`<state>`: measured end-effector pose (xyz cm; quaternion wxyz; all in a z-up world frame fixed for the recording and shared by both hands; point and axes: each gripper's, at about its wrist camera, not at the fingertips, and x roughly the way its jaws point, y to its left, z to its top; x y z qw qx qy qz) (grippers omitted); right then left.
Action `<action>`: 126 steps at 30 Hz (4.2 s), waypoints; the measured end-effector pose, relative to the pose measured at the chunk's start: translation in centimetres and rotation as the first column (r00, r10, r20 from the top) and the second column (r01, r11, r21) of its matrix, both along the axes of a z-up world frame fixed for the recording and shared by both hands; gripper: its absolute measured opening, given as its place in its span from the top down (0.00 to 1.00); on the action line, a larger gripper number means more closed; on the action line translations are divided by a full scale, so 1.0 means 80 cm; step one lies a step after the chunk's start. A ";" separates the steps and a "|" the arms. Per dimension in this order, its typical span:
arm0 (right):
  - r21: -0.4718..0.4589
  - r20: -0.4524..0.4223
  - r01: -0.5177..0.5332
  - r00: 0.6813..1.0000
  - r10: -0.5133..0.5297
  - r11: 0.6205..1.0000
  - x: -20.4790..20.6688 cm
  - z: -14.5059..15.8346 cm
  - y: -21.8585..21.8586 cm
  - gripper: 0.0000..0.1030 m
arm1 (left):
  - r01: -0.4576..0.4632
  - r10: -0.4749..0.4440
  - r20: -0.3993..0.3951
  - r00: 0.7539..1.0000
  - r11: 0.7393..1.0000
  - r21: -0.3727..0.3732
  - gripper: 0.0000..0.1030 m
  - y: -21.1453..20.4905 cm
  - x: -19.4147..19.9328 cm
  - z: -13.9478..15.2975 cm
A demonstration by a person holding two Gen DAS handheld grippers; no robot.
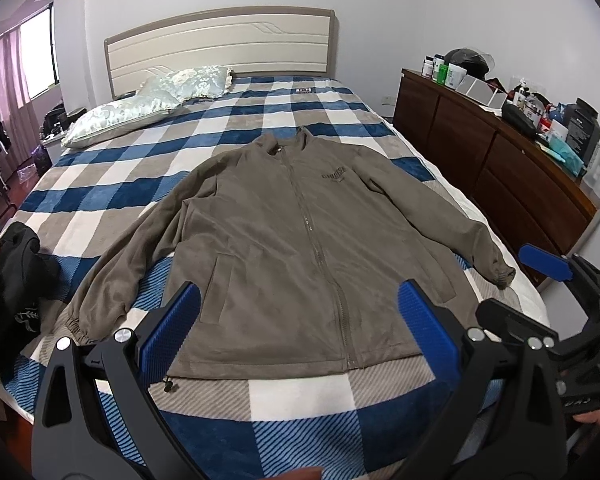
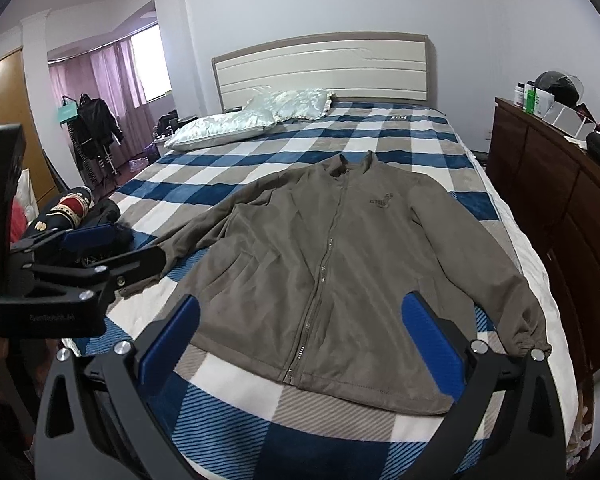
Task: Fold large clothes
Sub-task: 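Grasp the cuff of the jacket sleeve with the right gripper and lift, then carry the sleeve across the jacket front and release it with the right gripper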
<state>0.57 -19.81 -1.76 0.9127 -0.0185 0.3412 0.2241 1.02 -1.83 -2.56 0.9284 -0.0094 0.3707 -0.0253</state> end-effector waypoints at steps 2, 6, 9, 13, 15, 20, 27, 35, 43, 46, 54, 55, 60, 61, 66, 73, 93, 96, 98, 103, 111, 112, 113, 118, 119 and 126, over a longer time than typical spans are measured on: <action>0.003 -0.003 0.006 1.000 -0.006 1.000 0.006 -0.007 -0.010 0.04 | 0.012 -0.012 -0.003 1.000 1.000 -0.001 0.06 -0.002 0.003 -0.007; 0.009 -0.014 0.074 0.997 -0.074 0.997 0.024 -0.036 -0.057 0.04 | 0.037 -0.037 -0.021 0.999 0.999 0.005 0.06 -0.006 0.010 -0.030; 0.051 -0.043 0.187 0.982 -0.185 0.981 0.046 -0.064 -0.117 0.04 | 0.050 -0.050 -0.053 0.997 0.999 0.007 0.06 -0.006 0.019 -0.058; 0.066 -0.127 0.320 0.942 -0.310 0.945 0.074 -0.107 -0.201 0.04 | 0.063 -0.063 -0.081 0.995 0.998 -0.008 0.06 -0.003 0.030 -0.095; 0.074 -0.184 0.391 0.909 -0.373 0.917 0.085 -0.135 -0.247 0.04 | 0.067 -0.068 -0.082 0.994 0.998 -0.020 0.06 -0.001 0.036 -0.111; 0.164 -0.353 0.512 0.829 -0.435 0.843 0.107 -0.204 -0.328 0.04 | 0.082 -0.084 -0.098 0.992 0.996 -0.025 0.06 0.002 0.052 -0.160; 0.312 -0.506 0.609 0.756 -0.415 0.729 0.149 -0.263 -0.354 0.05 | 0.082 -0.091 -0.149 0.985 0.995 -0.064 0.06 0.014 0.079 -0.216; 0.435 -0.614 0.740 0.661 -0.431 0.513 0.199 -0.287 -0.391 0.48 | 0.048 -0.061 -0.152 0.987 0.995 -0.089 0.06 0.062 0.090 -0.233; 0.303 -0.461 0.722 0.682 -0.568 0.622 0.235 -0.192 -0.387 0.79 | 0.032 -0.058 -0.159 0.986 0.986 -0.162 0.06 0.126 0.080 -0.243; 0.179 -0.289 0.642 0.758 -0.584 0.745 0.258 -0.117 -0.341 0.80 | 0.031 -0.069 -0.172 0.983 0.976 -0.216 0.06 0.145 0.076 -0.254; -0.057 0.011 0.377 0.926 -0.377 0.924 0.312 0.039 -0.146 0.80 | 0.023 -0.100 -0.212 0.972 0.941 -0.337 0.06 0.169 0.088 -0.270; -0.090 0.029 0.334 0.943 -0.333 0.938 0.319 0.048 -0.112 0.80 | 0.022 -0.101 -0.211 0.972 0.938 -0.345 0.06 0.170 0.089 -0.270; -0.167 0.040 0.179 0.984 -0.175 0.970 0.340 0.050 0.033 0.81 | 0.004 -0.094 -0.217 0.972 0.924 -0.381 0.06 0.177 0.091 -0.276; -0.176 0.030 0.151 0.988 -0.148 0.973 0.349 0.043 0.060 0.81 | 0.007 -0.095 -0.213 0.972 0.925 -0.381 0.06 0.178 0.091 -0.275; -0.301 -0.048 0.013 0.998 -0.029 0.954 0.374 -0.023 0.195 0.81 | 0.026 -0.106 -0.211 0.972 0.935 -0.353 0.06 0.174 0.093 -0.273; -0.509 -0.209 -0.195 0.973 0.099 0.838 0.407 -0.157 0.347 0.81 | 0.034 -0.110 -0.220 0.969 0.945 -0.326 0.06 0.168 0.095 -0.275; -0.373 -0.424 -0.467 0.855 0.300 0.802 0.362 -0.187 0.397 0.26 | 0.014 -0.094 -0.231 0.968 0.945 -0.326 0.06 0.164 0.100 -0.281; -0.258 -0.388 -0.424 0.869 0.308 0.868 0.364 -0.147 0.374 0.22 | 0.006 -0.088 -0.230 0.969 0.943 -0.333 0.06 0.166 0.100 -0.280; -0.186 -0.369 -0.370 0.885 0.285 0.910 0.381 -0.136 0.358 0.26 | 0.005 -0.085 -0.231 0.969 0.944 -0.330 0.06 0.166 0.100 -0.281; -0.105 -0.412 -0.224 0.897 0.163 0.969 0.432 -0.164 0.351 0.97 | 0.006 -0.086 -0.231 0.969 0.945 -0.328 0.06 0.165 0.101 -0.281; -0.191 -0.527 -0.202 0.846 0.073 0.961 0.477 -0.288 0.422 0.99 | 0.011 -0.090 -0.228 0.970 0.946 -0.325 0.06 0.167 0.102 -0.283; -0.249 -0.524 -0.233 0.849 0.071 0.940 0.470 -0.305 0.439 0.98 | 0.012 -0.089 -0.224 0.970 0.946 -0.323 0.06 0.167 0.102 -0.283; -0.283 -0.489 -0.238 0.869 0.074 0.929 0.467 -0.304 0.448 0.97 | 0.011 -0.086 -0.219 0.972 0.946 -0.323 0.06 0.167 0.102 -0.282; -0.232 -0.492 -0.287 0.859 0.142 0.930 0.469 -0.269 0.432 0.98 | -0.006 -0.056 -0.160 0.986 0.931 -0.364 0.06 0.176 0.107 -0.272; -0.194 -0.479 -0.291 0.862 0.168 0.937 0.468 -0.249 0.418 0.98 | -0.005 -0.057 -0.162 0.985 0.934 -0.357 0.06 0.175 0.110 -0.272; -0.218 -0.360 -0.114 0.933 0.028 0.969 0.482 -0.181 0.258 0.96 | -0.012 -0.055 -0.187 0.981 0.942 -0.336 0.06 0.172 0.119 -0.280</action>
